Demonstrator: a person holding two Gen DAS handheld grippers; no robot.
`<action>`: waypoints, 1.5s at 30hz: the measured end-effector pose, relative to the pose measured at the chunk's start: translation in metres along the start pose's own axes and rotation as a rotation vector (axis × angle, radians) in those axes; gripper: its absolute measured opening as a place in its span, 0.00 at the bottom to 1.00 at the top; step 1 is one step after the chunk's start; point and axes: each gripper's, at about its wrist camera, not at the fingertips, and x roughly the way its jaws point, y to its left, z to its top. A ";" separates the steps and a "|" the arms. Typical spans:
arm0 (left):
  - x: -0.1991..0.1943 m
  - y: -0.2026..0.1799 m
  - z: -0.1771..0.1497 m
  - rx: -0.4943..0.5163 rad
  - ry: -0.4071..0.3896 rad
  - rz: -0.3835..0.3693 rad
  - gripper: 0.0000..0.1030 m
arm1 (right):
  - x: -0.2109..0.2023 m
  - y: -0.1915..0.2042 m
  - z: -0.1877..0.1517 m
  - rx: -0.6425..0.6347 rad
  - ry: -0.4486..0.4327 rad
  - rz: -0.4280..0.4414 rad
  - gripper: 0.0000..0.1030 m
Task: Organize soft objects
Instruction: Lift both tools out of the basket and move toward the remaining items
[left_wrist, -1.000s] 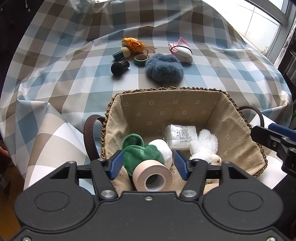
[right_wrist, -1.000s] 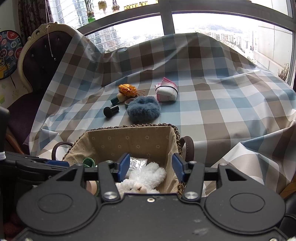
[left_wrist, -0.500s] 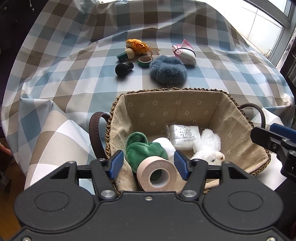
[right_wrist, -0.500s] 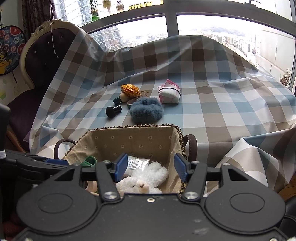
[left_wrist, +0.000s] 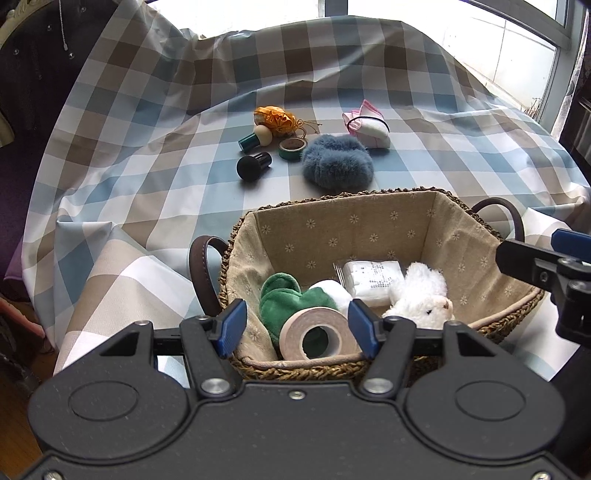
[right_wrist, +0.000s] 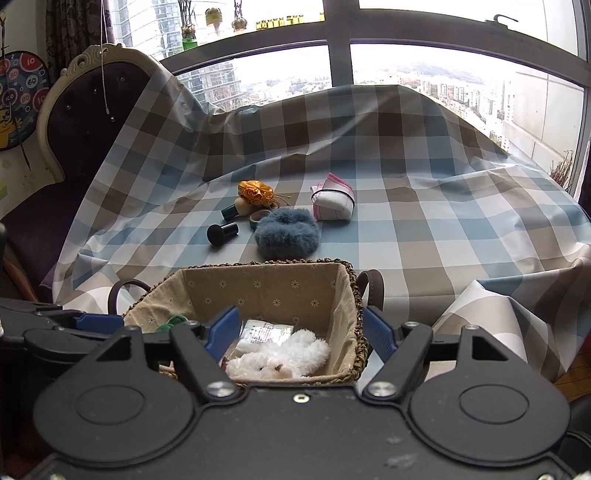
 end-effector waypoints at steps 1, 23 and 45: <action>0.000 -0.001 0.001 0.003 -0.003 0.006 0.58 | 0.000 -0.002 0.001 0.008 0.001 -0.002 0.74; 0.021 0.007 0.065 0.063 -0.031 0.080 0.81 | 0.081 -0.038 0.072 0.104 0.115 -0.041 1.00; 0.120 0.062 0.141 -0.010 0.024 0.135 0.90 | 0.182 -0.065 0.146 0.090 0.187 -0.071 0.89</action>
